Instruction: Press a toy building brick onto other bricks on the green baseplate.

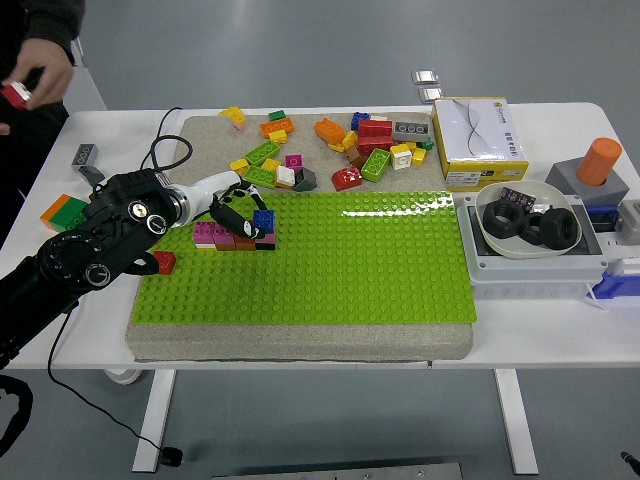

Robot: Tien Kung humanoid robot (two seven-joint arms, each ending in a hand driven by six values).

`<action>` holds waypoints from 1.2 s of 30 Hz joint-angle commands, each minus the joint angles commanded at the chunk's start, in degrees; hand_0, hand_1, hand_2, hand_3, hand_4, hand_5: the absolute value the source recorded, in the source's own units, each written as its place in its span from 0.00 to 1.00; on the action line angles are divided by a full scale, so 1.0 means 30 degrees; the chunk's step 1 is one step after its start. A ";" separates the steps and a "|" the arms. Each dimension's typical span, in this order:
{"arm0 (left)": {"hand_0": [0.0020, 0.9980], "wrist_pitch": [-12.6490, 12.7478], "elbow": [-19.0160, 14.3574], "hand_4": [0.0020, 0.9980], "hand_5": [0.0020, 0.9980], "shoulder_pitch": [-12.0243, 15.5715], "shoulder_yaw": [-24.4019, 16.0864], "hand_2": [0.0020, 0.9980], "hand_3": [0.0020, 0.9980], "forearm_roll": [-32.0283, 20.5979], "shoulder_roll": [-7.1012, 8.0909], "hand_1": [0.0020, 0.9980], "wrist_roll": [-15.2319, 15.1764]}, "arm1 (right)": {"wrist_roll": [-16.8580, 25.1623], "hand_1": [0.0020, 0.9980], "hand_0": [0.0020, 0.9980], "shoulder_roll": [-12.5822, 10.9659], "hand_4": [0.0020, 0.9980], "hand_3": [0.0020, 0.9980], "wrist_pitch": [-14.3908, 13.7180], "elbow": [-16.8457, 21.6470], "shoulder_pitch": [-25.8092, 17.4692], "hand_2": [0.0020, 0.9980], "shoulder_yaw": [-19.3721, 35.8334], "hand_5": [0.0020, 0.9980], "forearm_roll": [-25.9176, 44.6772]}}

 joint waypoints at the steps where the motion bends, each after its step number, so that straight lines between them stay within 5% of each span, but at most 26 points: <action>1: 1.00 0.0023 0.0017 0.84 0.00 0.0012 0.0005 0.99 0.52 0.0017 -0.0004 1.00 -0.0015 | 0.0000 0.61 0.52 0.0003 0.91 0.82 -0.0001 0.0000 -0.0005 0.71 -0.0014 1.00 0.0016; 17: 1.00 0.0078 0.0117 0.82 0.00 0.0211 -0.0048 0.99 0.53 0.0229 -0.0067 1.00 -0.0094 | 0.0052 0.60 0.52 0.0019 0.91 0.81 0.0089 0.0000 -0.0062 0.71 0.0393 1.00 -0.0416; 18: 1.00 0.0077 0.0116 0.75 0.00 0.0211 -0.0047 0.99 0.54 0.0222 -0.0074 1.00 -0.0106 | 0.0052 0.61 0.52 0.0022 0.91 0.82 0.0089 0.0000 -0.0061 0.71 0.0399 1.00 -0.0426; 22: 1.00 0.0094 0.0097 0.75 0.00 0.0210 -0.0052 0.99 0.54 0.0173 -0.0109 1.00 -0.0149 | 0.0053 0.61 0.52 0.0032 0.91 0.82 0.0089 0.0000 -0.0055 0.71 0.0420 1.00 -0.0453; 23: 1.00 0.0100 0.0094 0.66 0.00 0.0209 -0.0056 1.00 0.56 0.0160 -0.0123 1.00 -0.0161 | 0.0053 0.60 0.52 0.0033 0.91 0.82 0.0089 0.0000 -0.0052 0.71 0.0424 1.00 -0.0459; 36: 0.99 -0.0175 0.0134 0.62 0.00 0.0219 0.0013 1.00 0.56 0.0094 -0.0126 1.00 -0.0170 | 0.0063 0.60 0.52 0.0029 0.91 0.82 0.0069 0.0000 -0.0053 0.71 0.0434 1.00 -0.0419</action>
